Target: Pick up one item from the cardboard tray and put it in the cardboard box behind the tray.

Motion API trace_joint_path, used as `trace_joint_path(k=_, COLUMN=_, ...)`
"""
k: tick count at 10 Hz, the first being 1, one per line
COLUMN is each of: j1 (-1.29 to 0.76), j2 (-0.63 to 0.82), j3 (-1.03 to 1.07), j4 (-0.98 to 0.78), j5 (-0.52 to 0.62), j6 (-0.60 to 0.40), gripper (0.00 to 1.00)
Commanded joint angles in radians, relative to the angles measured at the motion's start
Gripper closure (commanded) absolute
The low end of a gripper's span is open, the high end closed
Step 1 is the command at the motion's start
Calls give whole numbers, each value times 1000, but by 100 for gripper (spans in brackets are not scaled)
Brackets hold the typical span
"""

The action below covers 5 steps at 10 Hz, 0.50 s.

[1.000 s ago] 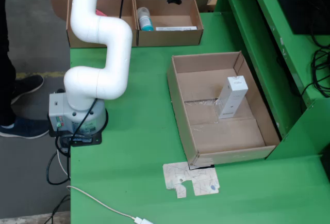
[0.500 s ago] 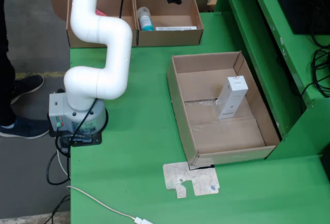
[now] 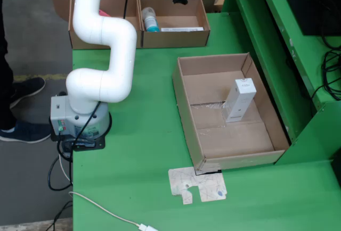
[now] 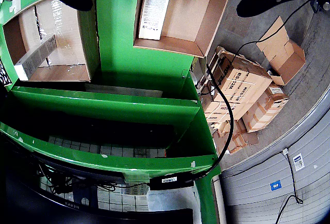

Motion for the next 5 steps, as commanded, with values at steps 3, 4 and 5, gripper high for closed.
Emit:
trace_joint_path(k=3, j1=-111, j2=81, j3=26, j4=-68, j5=96, j6=-48, gripper=0)
trace_joint_path(k=4, j1=-127, j2=104, j3=26, j4=-113, j5=130, j6=-42, gripper=0)
trace_joint_path(k=5, j1=-140, j2=124, j3=26, j4=-158, j5=168, j6=-22, gripper=0)
